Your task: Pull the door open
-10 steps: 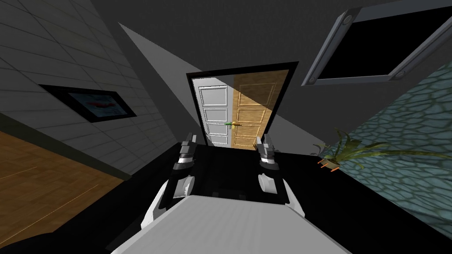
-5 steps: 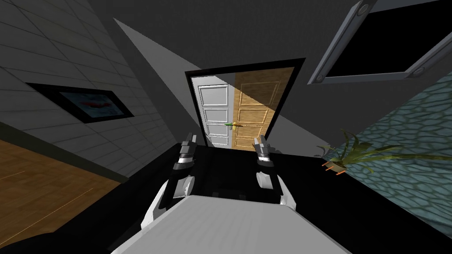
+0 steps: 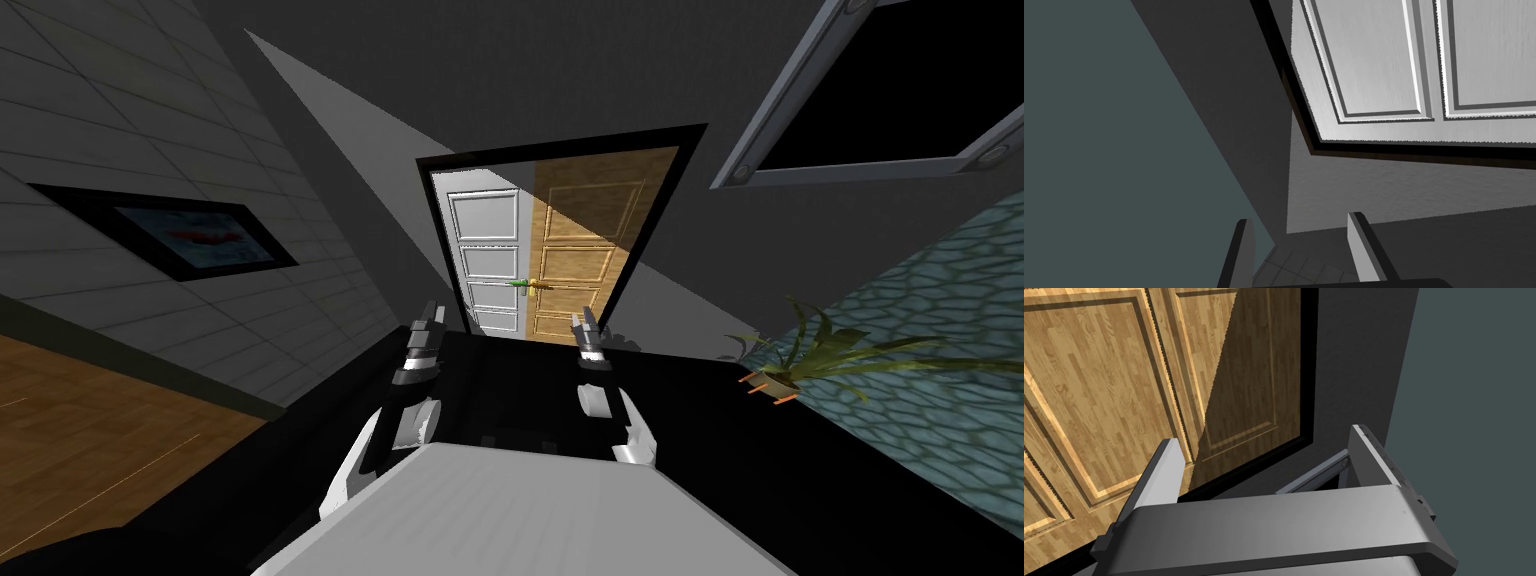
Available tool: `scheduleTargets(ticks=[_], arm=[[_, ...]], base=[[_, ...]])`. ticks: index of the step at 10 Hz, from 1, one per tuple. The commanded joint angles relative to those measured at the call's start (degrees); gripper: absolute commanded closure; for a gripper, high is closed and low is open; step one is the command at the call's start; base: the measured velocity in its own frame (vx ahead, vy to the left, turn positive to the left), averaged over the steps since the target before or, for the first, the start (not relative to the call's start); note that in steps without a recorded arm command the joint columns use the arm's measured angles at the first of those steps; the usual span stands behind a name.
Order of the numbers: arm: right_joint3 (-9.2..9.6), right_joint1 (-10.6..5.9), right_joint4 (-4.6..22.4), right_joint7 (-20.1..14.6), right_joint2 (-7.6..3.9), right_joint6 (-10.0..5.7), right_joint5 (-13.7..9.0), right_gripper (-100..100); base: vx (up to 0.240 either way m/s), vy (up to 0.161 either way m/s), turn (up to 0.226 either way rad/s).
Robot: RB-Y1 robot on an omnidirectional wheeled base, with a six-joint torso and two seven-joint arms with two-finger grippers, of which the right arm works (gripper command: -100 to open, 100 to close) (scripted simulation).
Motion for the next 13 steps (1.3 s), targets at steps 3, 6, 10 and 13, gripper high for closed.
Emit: scheduleTargets(ticks=[3, 6, 10, 13], arm=[[-0.53, -3.43, 6.03, 0.51, -0.78, 0.4, -1.34, -100], [-1.05, -6.82, 11.46, 1.01, -1.48, 0.63, -2.65, -100], [-1.59, -10.31, 17.71, 1.52, -2.11, 0.86, -3.99, -100], [-1.94, -12.63, 21.89, 1.86, -2.52, 1.02, -4.88, -100]], base=[[0.074, 0.018, 0.01], [0.104, 0.026, 0.009], [0.071, 0.017, 0.008], [0.068, 0.014, 0.006]])
